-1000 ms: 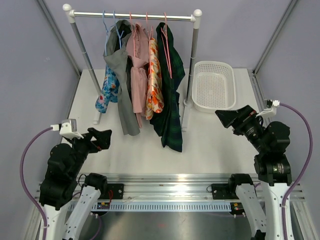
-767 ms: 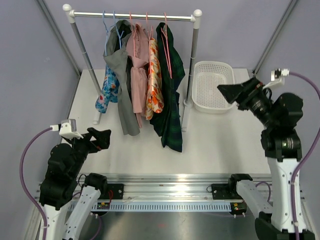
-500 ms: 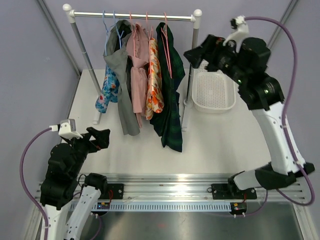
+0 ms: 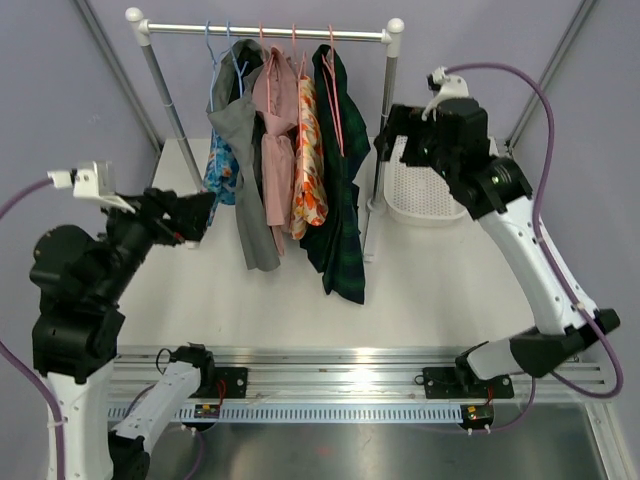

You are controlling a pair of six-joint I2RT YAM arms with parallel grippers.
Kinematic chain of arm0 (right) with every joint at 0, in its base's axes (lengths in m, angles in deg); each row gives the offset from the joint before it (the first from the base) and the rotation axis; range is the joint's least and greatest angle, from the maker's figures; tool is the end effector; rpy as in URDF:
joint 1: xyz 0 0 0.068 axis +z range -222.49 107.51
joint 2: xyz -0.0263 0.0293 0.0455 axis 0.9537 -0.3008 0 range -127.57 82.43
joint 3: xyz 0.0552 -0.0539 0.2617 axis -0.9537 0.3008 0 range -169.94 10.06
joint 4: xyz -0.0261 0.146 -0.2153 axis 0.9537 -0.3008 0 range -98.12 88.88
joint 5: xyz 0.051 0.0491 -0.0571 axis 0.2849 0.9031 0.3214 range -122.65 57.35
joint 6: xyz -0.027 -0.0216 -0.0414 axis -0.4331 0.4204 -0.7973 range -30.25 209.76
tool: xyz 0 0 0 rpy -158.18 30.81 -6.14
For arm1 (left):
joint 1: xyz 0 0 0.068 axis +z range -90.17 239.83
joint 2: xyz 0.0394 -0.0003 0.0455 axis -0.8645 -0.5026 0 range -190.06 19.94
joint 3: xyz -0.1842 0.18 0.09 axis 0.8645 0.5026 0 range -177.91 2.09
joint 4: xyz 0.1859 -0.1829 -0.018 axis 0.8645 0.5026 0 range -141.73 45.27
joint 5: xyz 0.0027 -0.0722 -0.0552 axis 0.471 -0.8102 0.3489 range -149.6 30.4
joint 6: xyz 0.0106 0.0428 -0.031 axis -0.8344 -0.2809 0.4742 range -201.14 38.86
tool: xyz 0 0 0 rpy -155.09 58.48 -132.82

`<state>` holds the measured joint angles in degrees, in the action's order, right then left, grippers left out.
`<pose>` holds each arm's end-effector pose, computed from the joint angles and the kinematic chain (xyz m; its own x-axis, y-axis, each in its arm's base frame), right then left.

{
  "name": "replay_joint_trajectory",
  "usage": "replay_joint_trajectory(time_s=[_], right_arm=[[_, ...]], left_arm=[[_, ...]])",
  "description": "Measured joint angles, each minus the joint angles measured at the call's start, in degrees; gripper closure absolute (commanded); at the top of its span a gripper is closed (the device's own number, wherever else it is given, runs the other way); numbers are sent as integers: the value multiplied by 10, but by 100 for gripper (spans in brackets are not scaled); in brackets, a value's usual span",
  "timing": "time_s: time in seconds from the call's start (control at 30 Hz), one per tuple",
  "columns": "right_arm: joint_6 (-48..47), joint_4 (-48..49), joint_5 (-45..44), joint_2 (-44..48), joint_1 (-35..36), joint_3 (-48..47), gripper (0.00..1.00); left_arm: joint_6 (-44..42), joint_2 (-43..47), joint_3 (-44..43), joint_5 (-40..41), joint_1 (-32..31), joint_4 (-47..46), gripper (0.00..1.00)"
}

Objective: Remove the skirt from the hanger

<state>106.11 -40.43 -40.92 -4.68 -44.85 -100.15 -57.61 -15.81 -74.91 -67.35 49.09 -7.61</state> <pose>0.2800 0.1409 0.4980 -0.3323 0.1406 -0.9326 -0.2535 0.9391 0.2319 0.0576 -0.0158 0.4689 -0.1716 -0.3700 -0.9131 0.2710 0.8733 -0.4048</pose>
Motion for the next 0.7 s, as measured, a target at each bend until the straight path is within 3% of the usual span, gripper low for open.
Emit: replay_joint_trajectory(time_s=[0.13,0.3,0.4,0.57,0.7], right_arm=[[17,16,-17,135,0,173,1],[47,34,-18,291,0,330,1],[56,24,-26,352,0,392,1],[74,-5,-29,413,0,454,1],[86,-34,-28,464,0,484,0]], left_arm=[[4,-136,-146,-23,-33,-57,5],[-15,-328,-310,40,-215,-72,4],[-26,-447,-400,85,-285,-76,3],[-42,-595,-487,139,-340,-63,4],[-43,-642,-500,193,-355,-62,4]])
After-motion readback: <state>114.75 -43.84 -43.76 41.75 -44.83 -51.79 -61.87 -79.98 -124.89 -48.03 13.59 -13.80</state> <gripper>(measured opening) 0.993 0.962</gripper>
